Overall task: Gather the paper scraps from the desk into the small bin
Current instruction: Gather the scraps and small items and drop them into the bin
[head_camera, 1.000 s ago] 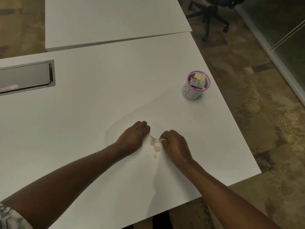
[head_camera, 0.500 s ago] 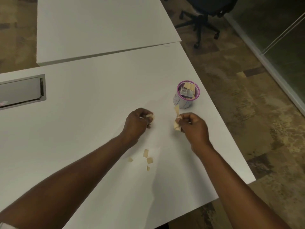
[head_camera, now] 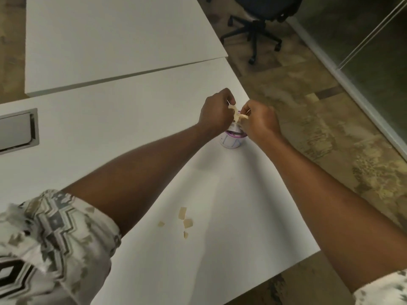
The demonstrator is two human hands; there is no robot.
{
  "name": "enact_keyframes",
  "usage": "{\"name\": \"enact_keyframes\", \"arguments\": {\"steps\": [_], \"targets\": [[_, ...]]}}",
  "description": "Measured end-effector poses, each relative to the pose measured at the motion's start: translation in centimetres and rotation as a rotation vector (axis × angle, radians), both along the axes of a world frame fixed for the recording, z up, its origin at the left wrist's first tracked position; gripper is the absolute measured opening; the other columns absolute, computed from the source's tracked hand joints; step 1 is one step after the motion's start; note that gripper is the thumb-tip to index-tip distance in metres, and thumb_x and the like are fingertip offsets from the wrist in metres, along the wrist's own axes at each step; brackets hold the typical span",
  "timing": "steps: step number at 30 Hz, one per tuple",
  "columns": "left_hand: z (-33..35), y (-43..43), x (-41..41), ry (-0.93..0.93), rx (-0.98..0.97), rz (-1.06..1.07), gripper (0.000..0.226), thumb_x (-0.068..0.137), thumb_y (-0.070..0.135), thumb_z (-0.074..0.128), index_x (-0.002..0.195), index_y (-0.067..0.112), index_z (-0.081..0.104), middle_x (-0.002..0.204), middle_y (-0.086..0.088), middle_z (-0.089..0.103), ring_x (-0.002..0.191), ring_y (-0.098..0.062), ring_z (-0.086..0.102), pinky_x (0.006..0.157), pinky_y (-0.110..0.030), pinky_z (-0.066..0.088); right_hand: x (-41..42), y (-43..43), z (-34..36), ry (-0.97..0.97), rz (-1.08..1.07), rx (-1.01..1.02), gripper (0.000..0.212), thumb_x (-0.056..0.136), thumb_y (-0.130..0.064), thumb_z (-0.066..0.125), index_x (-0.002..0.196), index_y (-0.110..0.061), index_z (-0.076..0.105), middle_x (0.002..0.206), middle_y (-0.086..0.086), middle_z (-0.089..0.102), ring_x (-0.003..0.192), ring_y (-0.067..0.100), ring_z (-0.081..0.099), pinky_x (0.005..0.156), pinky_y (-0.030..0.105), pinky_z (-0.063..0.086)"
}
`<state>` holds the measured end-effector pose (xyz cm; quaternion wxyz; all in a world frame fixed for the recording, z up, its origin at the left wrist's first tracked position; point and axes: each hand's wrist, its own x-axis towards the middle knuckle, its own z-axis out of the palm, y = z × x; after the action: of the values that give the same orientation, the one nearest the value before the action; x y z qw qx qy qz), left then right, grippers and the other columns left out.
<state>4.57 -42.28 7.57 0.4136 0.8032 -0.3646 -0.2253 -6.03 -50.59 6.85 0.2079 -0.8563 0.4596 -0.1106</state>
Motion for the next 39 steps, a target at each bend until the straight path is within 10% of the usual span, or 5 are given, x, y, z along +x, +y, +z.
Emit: {"name": "enact_keyframes", "arguments": {"steps": [23,29,39], "targets": [[-3.4,1.8,0.9,-0.57,-0.009,-0.37,0.037,0.094,0.024,0.056,0.127,0.01,0.066,0.131,-0.01,0.068,0.114,-0.034,0.062,0.091,-0.043,0.051,-4.0,1.3,-1.2,-0.148,0.227,-0.12,0.03,0.088,-0.007,0.059,0.117,-0.005,0.069,0.117,0.013,0.069,0.103,0.032,0.065,0.087,0.042,0.053],[-5.5,3.8,1.0,-0.791,0.045,-0.519,0.049,0.101,0.037,0.049,0.139,0.008,0.057,0.143,-0.012,0.059,0.139,-0.038,0.047,0.114,-0.049,0.036,-5.3,3.0,-3.8,0.142,0.398,-0.147,0.06,0.091,-0.025,0.055,0.147,-0.006,0.044,0.154,0.012,0.045,0.148,0.031,0.032,0.123,0.049,0.017],[-6.2,3.2,1.2,-0.833,0.176,-0.611,0.057,0.1,0.049,0.036,0.139,0.013,0.057,0.147,-0.008,0.056,0.147,-0.037,0.036,0.124,-0.054,0.016,-4.7,3.0,-4.6,0.27,0.389,-0.249,0.059,0.089,-0.042,0.05,0.143,-0.019,0.045,0.153,-0.002,0.046,0.152,0.036,0.017,0.118,0.067,-0.003]]}}
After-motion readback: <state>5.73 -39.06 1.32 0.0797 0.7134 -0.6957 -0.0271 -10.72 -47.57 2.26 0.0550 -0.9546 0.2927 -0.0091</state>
